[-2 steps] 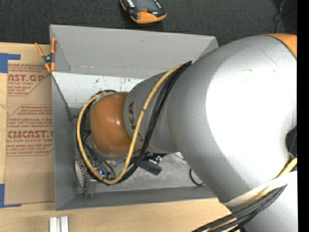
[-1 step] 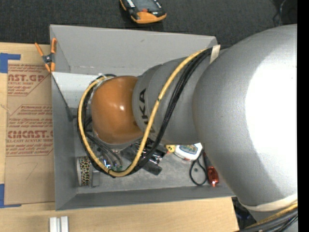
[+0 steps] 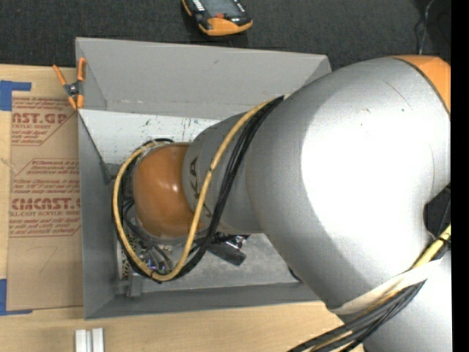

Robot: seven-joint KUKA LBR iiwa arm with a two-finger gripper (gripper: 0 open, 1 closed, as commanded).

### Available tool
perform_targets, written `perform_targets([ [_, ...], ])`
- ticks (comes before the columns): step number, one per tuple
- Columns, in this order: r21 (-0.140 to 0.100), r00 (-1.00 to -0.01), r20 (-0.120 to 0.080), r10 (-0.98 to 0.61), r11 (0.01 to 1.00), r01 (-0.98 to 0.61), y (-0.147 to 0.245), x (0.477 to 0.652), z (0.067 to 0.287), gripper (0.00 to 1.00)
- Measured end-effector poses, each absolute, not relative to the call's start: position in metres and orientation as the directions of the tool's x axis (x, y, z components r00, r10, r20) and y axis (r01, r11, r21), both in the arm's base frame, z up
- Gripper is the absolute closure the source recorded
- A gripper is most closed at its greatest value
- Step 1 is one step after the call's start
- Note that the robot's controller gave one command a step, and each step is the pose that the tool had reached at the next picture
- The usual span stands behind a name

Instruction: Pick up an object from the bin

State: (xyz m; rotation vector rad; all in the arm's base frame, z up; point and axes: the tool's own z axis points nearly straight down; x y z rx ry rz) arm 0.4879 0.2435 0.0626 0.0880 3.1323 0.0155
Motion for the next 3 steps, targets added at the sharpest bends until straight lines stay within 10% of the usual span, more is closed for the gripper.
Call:
perform_targets([
  [1,0.007,-0.985,-0.028,-0.171,0.985,-0.171,0.2478,0.4863,0.0712,0.0],
  [2,0.014,-0.999,-0.009,0.044,0.999,0.044,0.2461,0.4888,0.067,1.0],
  [3,0.015,-0.999,-0.009,0.044,0.999,0.044,0.2461,0.4888,0.067,1.0],
])
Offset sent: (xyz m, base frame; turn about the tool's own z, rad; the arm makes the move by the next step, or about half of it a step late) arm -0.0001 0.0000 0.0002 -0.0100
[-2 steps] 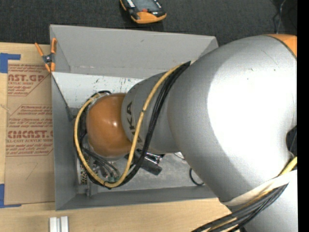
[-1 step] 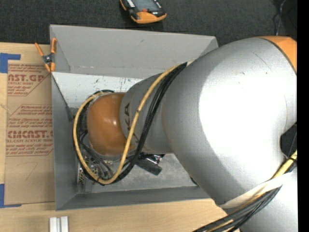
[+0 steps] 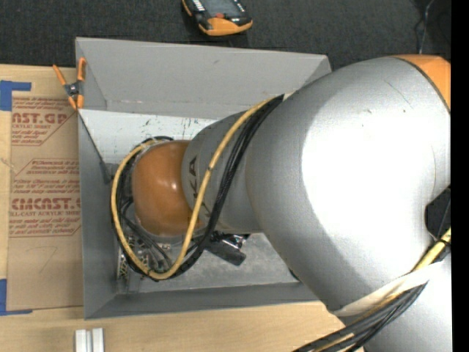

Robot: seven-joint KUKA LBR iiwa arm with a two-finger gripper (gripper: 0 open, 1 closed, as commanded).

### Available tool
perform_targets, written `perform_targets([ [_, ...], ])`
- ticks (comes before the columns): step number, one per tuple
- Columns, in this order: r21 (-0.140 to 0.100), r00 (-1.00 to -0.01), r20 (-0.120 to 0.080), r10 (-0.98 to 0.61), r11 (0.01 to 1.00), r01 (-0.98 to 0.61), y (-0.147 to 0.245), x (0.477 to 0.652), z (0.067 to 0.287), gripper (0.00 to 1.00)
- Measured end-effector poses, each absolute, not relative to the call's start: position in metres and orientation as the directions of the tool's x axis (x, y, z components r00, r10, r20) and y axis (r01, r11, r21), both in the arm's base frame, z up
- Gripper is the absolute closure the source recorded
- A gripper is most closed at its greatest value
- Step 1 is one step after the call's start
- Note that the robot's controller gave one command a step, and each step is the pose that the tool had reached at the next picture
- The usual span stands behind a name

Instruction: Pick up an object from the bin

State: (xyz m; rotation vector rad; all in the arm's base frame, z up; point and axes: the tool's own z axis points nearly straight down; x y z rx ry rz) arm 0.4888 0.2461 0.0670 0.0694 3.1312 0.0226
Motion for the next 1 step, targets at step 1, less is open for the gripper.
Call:
perform_targets([
  [1,0.009,-0.999,-0.001,0.044,0.999,0.044,0.2443,0.4857,0.0814,1.0],
])
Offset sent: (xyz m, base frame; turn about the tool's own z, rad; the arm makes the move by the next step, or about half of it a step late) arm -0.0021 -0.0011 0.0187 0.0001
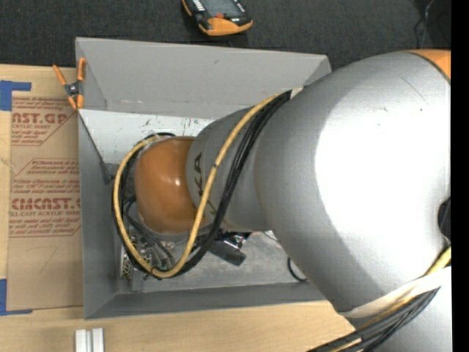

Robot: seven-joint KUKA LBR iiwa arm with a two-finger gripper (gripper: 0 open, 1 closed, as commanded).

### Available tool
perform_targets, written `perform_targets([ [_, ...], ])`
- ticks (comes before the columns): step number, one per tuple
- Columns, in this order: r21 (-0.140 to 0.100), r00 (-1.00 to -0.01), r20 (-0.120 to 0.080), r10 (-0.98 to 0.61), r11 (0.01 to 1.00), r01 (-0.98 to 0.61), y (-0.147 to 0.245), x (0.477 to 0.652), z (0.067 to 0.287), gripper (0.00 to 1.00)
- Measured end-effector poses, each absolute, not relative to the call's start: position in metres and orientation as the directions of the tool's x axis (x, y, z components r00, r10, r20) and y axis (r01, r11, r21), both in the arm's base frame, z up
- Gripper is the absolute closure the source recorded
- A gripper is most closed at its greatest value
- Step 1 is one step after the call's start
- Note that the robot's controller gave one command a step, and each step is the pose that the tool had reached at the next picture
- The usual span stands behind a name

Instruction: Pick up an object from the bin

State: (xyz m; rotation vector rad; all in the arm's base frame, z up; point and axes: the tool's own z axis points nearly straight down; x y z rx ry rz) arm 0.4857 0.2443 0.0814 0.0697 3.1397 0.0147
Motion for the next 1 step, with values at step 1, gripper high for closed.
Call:
perform_targets([
  [1,0.011,-0.999,-0.004,0.045,0.999,0.045,0.2448,0.4868,0.1192,1.0],
])
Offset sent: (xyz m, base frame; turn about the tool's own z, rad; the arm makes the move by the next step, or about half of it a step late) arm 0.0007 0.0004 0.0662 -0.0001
